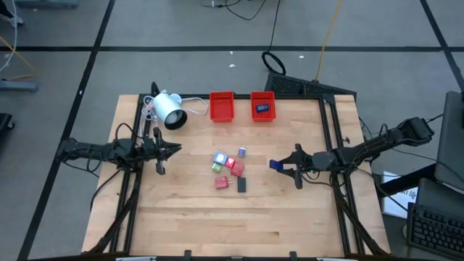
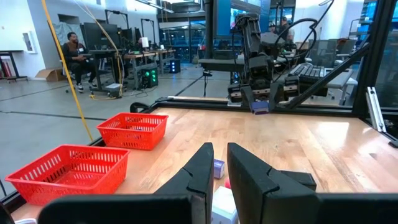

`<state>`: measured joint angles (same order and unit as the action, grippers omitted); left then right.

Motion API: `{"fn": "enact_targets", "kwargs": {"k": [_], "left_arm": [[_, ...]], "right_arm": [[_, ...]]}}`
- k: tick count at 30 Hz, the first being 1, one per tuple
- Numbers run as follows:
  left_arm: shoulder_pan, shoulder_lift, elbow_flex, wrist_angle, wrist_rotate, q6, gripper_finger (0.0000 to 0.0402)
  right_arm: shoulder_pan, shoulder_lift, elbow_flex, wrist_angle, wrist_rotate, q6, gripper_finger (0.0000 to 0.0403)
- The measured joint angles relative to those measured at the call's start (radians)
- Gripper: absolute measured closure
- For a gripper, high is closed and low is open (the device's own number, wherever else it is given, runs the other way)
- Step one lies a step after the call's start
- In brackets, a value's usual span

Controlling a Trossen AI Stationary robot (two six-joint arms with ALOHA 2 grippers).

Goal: Pick & Place Office items
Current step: Put the blue digital clock into the right red bin

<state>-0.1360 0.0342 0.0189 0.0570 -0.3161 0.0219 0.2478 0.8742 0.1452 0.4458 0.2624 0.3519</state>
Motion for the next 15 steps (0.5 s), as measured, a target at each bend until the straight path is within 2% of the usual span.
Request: {"fn": "enact_targets", "kwargs": {"k": [4, 12, 15], "left_arm": [[0.000, 0.000, 0.000, 0.000, 0.000, 0.000, 0.0355], [0.000, 0.000, 0.000, 0.000, 0.000, 0.000, 0.0355], [0.000, 0.000, 0.000, 0.000, 0.000, 0.000, 0.0355]], "right_arm": [[0.000, 0.000, 0.000, 0.000, 0.032, -0.003, 0.0236], [-0.018, 0.000, 0.000, 0.000, 0.180, 0.009, 0.0236], [-0.036, 0.000, 0.000, 0.000, 0.186, 0.025, 0.0236]]}}
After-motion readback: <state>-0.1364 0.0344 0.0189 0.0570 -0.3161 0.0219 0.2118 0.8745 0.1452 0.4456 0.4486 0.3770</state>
